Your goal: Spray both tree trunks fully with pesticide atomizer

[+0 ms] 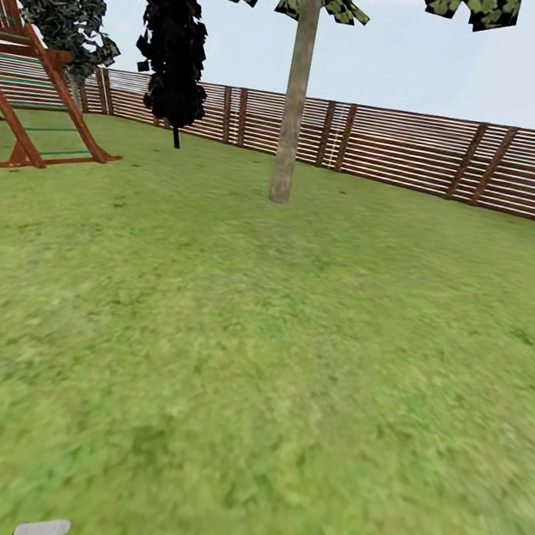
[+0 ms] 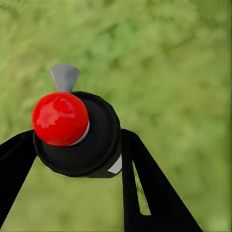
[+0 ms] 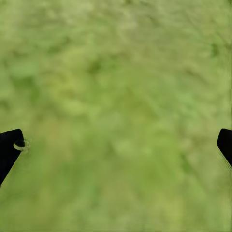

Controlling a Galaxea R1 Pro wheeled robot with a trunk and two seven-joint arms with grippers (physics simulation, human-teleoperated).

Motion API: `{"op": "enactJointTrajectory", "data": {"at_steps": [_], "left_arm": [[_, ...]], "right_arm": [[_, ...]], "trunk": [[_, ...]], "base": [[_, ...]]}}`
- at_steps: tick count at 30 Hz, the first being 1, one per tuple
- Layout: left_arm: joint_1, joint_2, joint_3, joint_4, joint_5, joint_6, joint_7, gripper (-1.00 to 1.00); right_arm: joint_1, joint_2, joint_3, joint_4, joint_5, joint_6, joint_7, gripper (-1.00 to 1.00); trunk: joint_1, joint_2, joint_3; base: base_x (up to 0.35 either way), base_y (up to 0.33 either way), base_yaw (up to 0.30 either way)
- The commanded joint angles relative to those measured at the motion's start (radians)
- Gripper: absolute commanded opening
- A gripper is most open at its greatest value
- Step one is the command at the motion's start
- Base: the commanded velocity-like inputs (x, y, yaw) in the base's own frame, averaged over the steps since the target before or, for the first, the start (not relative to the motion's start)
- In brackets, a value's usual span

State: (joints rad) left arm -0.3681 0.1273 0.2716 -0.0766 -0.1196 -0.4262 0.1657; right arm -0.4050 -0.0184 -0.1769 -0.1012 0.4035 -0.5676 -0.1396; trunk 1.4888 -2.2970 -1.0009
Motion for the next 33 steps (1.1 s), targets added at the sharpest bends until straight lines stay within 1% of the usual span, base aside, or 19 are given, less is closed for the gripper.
{"op": "enactJointTrajectory", "data": {"at_steps": [1,33], "left_arm": [[0.000,0.000,0.000,0.000,0.000,0.000,0.000,-1.00],[0.000,0.000,0.000,0.000,0.000,0.000,0.000,-1.00]], "right_arm": [[0.000,0.000,0.000,0.000,0.000,0.000,0.000,1.00],[0.000,-0.002,0.001,0.000,0.001,0.000,0.000,1.00]], "trunk": [[0.000,0.000,0.000],[0.000,0.000,0.000]], "base": [[0.340,0.000,0.000],[0.340,0.000,0.000]]}}
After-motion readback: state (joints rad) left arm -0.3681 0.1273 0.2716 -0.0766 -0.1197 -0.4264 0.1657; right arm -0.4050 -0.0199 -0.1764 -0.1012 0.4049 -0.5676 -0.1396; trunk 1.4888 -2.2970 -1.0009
